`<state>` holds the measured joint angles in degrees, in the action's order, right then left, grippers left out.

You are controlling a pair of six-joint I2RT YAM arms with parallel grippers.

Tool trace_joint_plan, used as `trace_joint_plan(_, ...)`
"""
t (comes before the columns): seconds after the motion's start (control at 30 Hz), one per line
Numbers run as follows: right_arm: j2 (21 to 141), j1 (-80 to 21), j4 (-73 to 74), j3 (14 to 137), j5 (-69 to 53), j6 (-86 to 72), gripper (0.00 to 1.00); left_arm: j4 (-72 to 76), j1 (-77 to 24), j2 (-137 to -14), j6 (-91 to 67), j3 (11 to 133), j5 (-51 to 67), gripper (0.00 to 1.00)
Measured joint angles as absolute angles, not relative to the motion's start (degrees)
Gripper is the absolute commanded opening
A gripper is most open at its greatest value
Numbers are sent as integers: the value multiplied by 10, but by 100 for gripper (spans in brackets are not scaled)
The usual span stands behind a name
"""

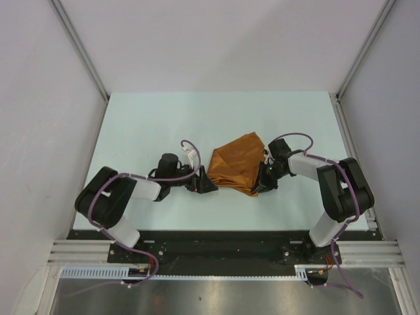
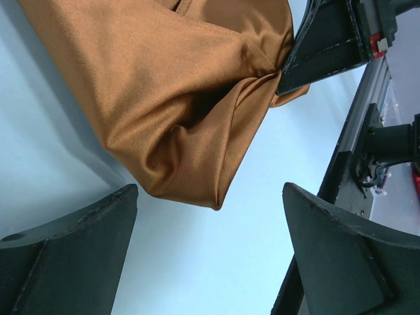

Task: Fold the napkin, place the utensils inside, and roll it up
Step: Roll the napkin at the center of the board.

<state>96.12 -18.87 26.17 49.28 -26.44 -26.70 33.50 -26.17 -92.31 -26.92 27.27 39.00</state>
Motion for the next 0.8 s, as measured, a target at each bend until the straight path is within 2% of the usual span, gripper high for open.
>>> trace_joint_plan(0.2, 962, -188, 267, 495, -264, -264, 0, 392, -262, -956, -286, 271, 407, 86)
trace_joint_plan(0.53, 965, -186, 277, 500, -264, -258, 1, 382, -262, -957, -253, 271, 406, 79)
trace_joint_plan(0.67, 965, -186, 279, 501, -263, -256, 27, 391, -262, -962, -261, 271, 408, 78)
trace_joint_plan(0.7, 965, -186, 281, 502, -262, -255, 41, 396, -262, -964, -266, 271, 408, 78)
trace_joint_plan(0.77, 964, -186, 292, 505, -270, -255, 48, 400, -262, -966, -278, 271, 407, 79)
trace_joint_plan(0.8, 961, -186, 296, 508, -266, -255, 58, 401, -262, -966, -283, 271, 407, 78)
